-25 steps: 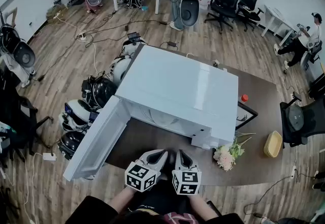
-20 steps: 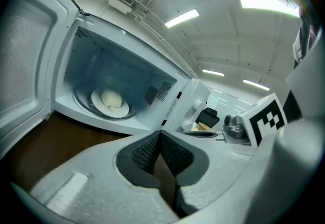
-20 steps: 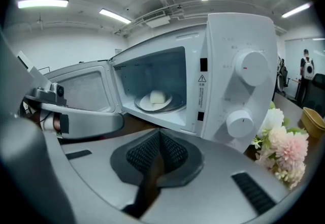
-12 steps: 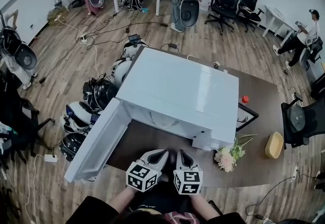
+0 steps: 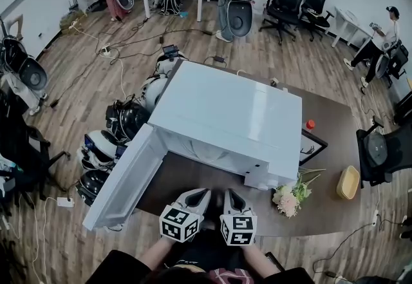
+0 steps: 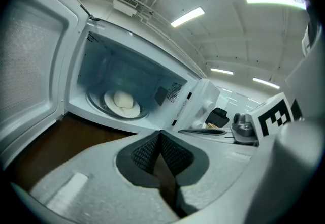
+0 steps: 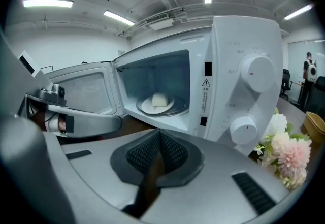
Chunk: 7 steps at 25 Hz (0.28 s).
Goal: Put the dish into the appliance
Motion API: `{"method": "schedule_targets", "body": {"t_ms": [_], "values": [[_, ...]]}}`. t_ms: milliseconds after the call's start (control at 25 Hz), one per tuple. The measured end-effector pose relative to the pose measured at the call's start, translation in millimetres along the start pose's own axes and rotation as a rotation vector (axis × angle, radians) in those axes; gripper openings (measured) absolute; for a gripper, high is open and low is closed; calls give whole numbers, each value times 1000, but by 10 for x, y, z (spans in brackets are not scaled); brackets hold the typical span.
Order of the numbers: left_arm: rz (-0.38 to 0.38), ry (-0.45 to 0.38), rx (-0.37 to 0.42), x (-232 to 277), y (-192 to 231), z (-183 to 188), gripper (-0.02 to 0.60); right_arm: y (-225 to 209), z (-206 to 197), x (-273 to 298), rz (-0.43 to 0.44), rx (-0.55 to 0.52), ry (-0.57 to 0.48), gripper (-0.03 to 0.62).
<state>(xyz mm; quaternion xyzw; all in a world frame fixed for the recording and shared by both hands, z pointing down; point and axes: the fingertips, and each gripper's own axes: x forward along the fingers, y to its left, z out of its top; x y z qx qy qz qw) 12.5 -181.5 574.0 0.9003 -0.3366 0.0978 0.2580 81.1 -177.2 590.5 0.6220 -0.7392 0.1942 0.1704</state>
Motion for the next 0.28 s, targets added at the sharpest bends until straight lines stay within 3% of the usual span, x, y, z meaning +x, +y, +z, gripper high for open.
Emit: {"method": "schedule_targets", "body": {"t_ms": [280], "values": [[6, -16, -8, -74, 12, 11, 8, 32, -15, -36, 1, 5, 4, 5]]}}
